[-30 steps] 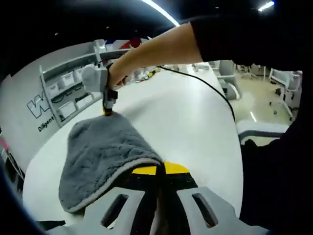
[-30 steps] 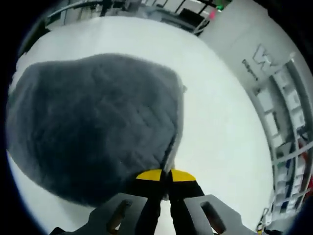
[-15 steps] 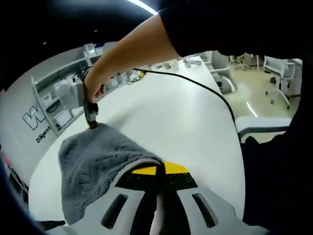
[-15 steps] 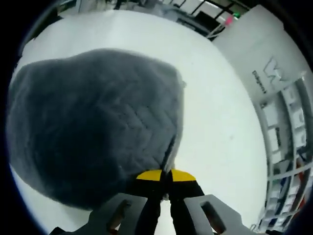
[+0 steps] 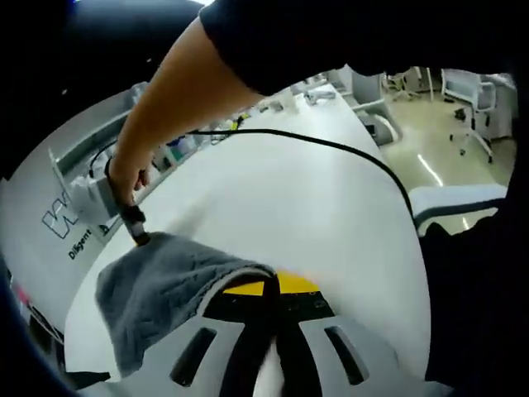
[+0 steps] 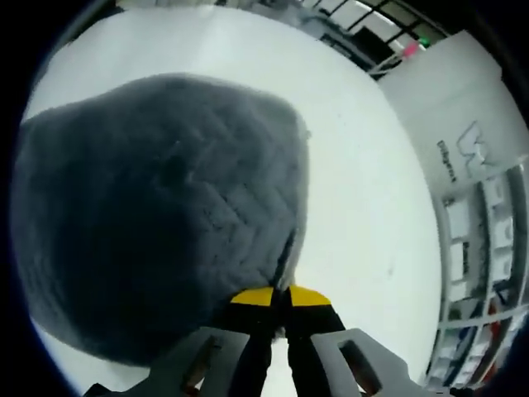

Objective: Open the folded towel by lifting each exposed corner and separating the folded layers until the towel lies flat within the target outline without major curled edges

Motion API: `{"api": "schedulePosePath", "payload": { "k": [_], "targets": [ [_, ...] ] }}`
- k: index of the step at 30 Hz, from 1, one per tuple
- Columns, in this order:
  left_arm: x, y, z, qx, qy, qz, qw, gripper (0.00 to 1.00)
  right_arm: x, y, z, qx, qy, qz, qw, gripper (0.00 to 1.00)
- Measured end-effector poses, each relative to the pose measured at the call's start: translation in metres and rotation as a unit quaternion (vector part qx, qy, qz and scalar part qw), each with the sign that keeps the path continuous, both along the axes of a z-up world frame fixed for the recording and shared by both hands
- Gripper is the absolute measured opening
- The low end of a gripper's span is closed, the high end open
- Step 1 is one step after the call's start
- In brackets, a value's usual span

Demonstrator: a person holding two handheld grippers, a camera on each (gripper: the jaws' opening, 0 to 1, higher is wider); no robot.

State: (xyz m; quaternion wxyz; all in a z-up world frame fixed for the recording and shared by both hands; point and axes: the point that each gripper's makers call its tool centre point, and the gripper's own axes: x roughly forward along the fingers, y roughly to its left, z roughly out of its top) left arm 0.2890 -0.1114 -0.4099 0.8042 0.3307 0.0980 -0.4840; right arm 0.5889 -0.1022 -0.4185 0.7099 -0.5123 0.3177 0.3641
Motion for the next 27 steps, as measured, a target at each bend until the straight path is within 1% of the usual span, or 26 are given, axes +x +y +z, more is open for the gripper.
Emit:
{"api": "schedulePosePath", "payload": {
  "k": [3,5,10,18,23,25,27],
  "targets": [
    [0.002,-0.004,0.0,0.0,0.002,-0.001,1.0,0.01,0.002,0.009,0.0,0.019,-0.003,0.011,0.9997,0.0],
    [0.003,-0.007,-0.001,0.0,0.005,-0.002,1.0,0.01,0.003,0.013,0.0,0.023,-0.003,0.014,0.9996,0.0],
    [0.004,-0.012,-0.001,0.002,0.009,-0.004,1.0,0.01,0.002,0.027,0.0,0.021,-0.007,0.029,0.9993,0.0],
    [0.005,-0.016,-0.001,0.007,0.011,-0.006,0.9999,0.01,0.001,0.044,-0.001,0.013,-0.002,0.043,0.999,0.0],
    [0.004,-0.015,-0.001,0.005,0.017,-0.006,0.9998,0.01,-0.001,0.05,-0.001,0.014,-0.001,0.043,0.999,0.0],
    [0.003,-0.014,-0.001,0.007,0.016,-0.006,0.9998,0.01,0.0,0.05,-0.001,0.012,0.002,0.035,0.9993,0.0],
    [0.001,-0.011,-0.001,0.008,0.017,-0.005,0.9998,0.01,-0.002,0.05,-0.002,0.0,0.0,0.037,0.9993,0.0]
  ]
}}
